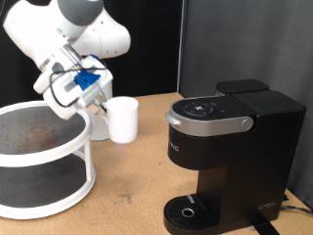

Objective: Make a cup of coffee with the keurig machine

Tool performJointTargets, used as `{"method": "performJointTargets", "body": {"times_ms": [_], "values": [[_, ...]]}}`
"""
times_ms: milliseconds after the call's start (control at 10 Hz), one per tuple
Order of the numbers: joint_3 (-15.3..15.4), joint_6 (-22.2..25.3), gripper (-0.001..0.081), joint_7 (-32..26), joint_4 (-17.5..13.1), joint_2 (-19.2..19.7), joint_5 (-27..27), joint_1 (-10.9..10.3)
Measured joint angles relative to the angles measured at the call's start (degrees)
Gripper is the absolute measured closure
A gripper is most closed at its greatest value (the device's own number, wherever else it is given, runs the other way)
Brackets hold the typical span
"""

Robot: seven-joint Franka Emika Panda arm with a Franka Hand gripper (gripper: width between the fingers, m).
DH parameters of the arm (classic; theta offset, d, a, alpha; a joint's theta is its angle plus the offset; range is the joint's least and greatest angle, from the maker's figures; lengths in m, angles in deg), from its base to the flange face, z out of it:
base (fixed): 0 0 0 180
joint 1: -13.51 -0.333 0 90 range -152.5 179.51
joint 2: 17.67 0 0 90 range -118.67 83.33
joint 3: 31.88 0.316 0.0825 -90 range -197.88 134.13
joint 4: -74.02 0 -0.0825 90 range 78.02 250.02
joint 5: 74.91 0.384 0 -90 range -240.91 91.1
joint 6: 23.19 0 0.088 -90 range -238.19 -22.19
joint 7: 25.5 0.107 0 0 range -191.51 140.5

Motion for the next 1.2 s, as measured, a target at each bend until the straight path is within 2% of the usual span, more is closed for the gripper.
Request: {"method": "performJointTargets", "body": {"times_ms": [200, 500, 700, 900, 1200], "values": [[-0.48, -5.93, 0.0731, -3.36, -0.05, 4.65, 5.85, -4.76], [-2.46, -9.59, 0.0731, -11.87, -0.90, 11.60, 16.55, -11.72], [-3.14, -9.88, 0.0731, -17.51, -1.29, 15.30, 23.12, -14.44], [-3.24, -10.45, 0.0731, -23.89, -1.75, 18.47, 31.05, -16.31], [-2.99, -10.62, 0.0731, -32.67, -2.85, 23.52, 41.78, -17.89]]}}
